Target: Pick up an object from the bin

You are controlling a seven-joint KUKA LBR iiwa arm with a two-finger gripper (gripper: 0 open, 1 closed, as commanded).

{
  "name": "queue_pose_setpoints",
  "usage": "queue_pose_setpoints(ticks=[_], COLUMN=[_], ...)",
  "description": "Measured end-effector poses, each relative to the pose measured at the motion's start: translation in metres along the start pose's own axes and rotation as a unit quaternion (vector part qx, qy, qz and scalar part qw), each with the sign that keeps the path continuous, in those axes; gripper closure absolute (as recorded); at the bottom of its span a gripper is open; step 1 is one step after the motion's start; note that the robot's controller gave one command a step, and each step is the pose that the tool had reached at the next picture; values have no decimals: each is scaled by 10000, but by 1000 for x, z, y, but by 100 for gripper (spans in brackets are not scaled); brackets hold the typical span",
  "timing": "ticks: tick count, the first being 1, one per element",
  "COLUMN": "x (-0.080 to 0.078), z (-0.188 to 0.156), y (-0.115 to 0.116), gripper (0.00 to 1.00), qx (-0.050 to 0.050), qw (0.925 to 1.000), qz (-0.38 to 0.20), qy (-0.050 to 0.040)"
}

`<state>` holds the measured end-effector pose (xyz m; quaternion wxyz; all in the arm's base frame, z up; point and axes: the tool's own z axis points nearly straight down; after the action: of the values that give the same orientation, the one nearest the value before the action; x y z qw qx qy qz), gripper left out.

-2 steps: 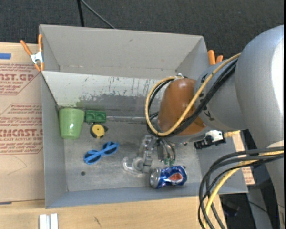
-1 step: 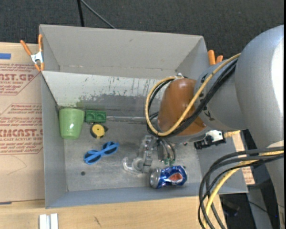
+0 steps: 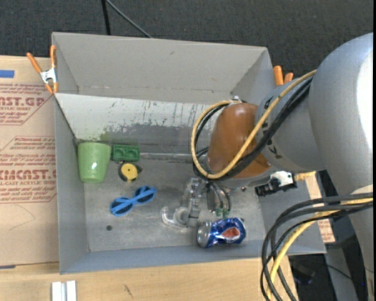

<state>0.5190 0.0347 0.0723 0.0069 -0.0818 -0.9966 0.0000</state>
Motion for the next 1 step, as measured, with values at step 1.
queue_pose_setpoints(ticks=[1], x=[0], z=[0], y=[0], gripper=[100], qx=[0], qw=[10000], qz=[0], qy=[-1])
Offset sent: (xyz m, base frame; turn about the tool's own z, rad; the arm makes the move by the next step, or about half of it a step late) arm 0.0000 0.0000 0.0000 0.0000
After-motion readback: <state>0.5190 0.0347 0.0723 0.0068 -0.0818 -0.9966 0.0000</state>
